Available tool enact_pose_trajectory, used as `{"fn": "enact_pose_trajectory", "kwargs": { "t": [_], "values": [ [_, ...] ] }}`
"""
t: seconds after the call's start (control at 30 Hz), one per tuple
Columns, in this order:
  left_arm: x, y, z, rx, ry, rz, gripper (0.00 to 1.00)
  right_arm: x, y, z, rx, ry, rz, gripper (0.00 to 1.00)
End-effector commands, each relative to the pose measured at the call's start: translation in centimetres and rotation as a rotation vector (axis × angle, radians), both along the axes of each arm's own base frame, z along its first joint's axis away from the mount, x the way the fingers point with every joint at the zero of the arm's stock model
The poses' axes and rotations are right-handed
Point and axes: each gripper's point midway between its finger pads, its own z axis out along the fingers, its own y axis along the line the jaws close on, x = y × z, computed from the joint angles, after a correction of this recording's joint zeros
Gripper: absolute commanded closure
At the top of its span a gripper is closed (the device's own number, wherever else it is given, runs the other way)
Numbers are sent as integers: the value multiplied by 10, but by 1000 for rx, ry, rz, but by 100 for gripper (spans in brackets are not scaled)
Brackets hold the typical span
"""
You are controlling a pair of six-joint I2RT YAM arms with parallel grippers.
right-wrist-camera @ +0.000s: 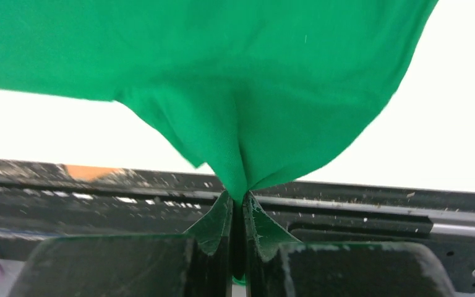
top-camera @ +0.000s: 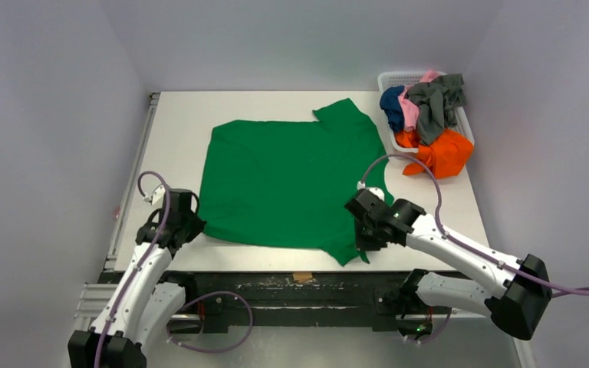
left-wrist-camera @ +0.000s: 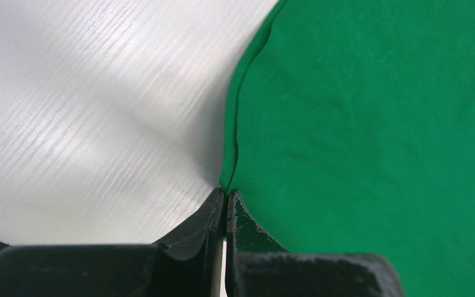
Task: Fold and stack the t-shirts
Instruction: Grab the side of the flattened tshirt closest away from the robot with both arms, then flatten out the tshirt
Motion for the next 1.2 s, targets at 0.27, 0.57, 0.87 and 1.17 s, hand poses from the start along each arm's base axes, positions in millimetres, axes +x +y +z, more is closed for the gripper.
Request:
{"fn": "enact_pose_trajectory", "kwargs": {
  "t": [0.27, 0.57, 0.87, 1.17],
  "values": [
    [78, 0, 53, 4, -134, 32, 100, 128, -12, 81, -25, -364, -129, 100],
    [120, 2, 53, 6, -103, 48, 100, 193, -10, 72, -23, -350, -157, 100],
    [176, 8, 34, 18, 11, 64, 100, 265, -14, 23, 20, -262, -211, 99],
    [197, 29, 42, -15, 63, 77, 0, 333, -32, 32, -13, -313, -296, 34]
  ]
}}
